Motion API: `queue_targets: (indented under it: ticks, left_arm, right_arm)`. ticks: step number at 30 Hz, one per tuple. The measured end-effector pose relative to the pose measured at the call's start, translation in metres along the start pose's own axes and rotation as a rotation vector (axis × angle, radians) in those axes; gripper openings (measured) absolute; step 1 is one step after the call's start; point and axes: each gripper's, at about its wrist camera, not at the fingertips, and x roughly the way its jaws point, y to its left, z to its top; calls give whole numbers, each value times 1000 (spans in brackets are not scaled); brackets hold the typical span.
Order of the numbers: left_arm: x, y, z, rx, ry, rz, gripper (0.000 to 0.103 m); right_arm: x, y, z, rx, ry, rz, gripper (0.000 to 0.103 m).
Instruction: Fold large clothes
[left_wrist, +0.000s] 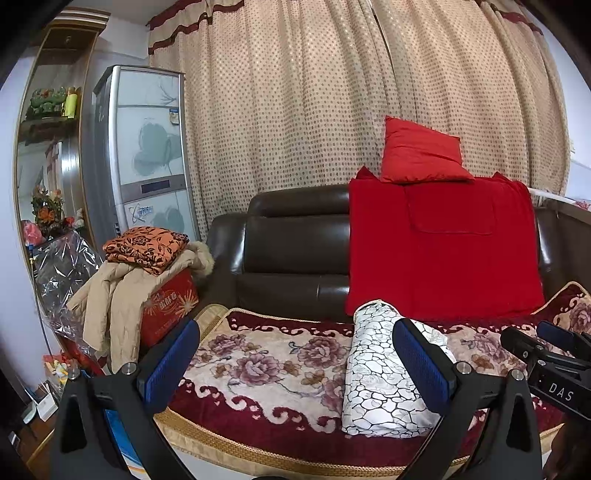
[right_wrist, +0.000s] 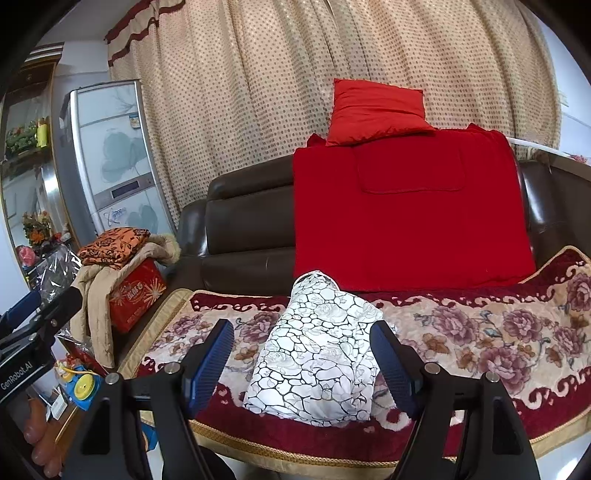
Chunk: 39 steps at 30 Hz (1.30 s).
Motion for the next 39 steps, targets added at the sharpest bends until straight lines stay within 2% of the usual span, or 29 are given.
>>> queue_targets:
  ticks: [24, 39]
  left_arm:
    - [21, 12, 1, -15, 13, 3, 103]
    - [59, 10, -5, -8, 66, 14, 103]
  right_arm:
    - [19, 24, 11, -47, -4, 3, 79]
    - [59, 28, 13, -51, 37, 19, 79]
